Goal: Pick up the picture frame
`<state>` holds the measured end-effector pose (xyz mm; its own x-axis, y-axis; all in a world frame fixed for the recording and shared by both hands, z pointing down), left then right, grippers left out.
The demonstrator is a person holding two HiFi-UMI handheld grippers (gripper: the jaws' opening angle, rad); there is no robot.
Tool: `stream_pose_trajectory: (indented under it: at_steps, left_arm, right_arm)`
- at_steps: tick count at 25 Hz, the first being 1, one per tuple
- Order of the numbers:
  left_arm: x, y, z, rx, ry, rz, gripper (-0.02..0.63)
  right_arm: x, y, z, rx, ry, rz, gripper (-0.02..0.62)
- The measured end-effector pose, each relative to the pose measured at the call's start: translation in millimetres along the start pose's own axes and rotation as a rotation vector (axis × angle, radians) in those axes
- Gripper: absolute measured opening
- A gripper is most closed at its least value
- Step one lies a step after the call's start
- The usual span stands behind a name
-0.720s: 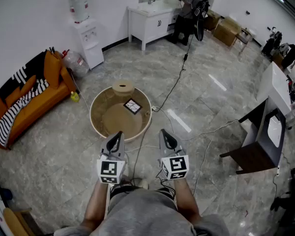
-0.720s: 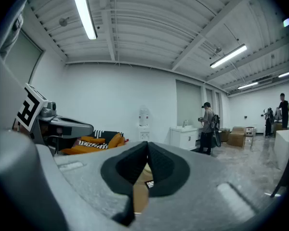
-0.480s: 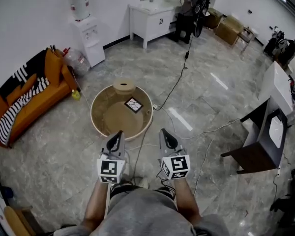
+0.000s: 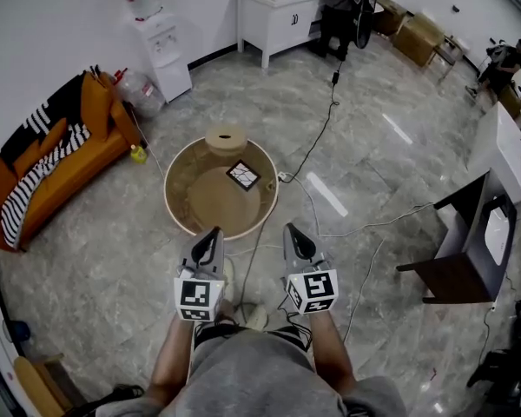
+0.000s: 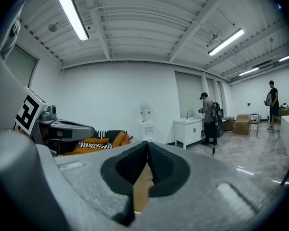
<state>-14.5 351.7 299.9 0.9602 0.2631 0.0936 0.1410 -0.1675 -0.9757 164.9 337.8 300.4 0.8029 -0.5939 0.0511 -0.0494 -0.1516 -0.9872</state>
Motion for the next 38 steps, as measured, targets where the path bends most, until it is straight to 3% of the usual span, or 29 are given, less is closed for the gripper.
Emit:
stream_pose_trajectory:
  at_steps: [9,29,38]
  left_arm:
    - [-35,10,-66,-0.033,-0.022,0.014,0.017]
    - [-156,23,-195,0.002,-0.172,0.014,0.017]
    - [-170,25,-227,0.012,-0.166,0.028,0.017]
  right_arm:
    - [27,16,-71,-0.018,-0.007,-0.028,0.0]
    - [42,43,-223,-0.038,-0.175,-0.023,0.0]
    - [59,49,-255,-0.039,-0.166,-0.005,0.0]
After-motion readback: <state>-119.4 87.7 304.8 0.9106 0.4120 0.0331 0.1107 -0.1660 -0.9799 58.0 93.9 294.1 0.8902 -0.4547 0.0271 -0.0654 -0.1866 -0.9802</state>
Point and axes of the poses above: the fingertips, and each gripper's own axes: z backward along the fingers, x to its right, y out of its top, the point moved 3 cm from there along z, backward along the fingers, and after that the axes turned 10 degrees about y, right-handed, at the moved point
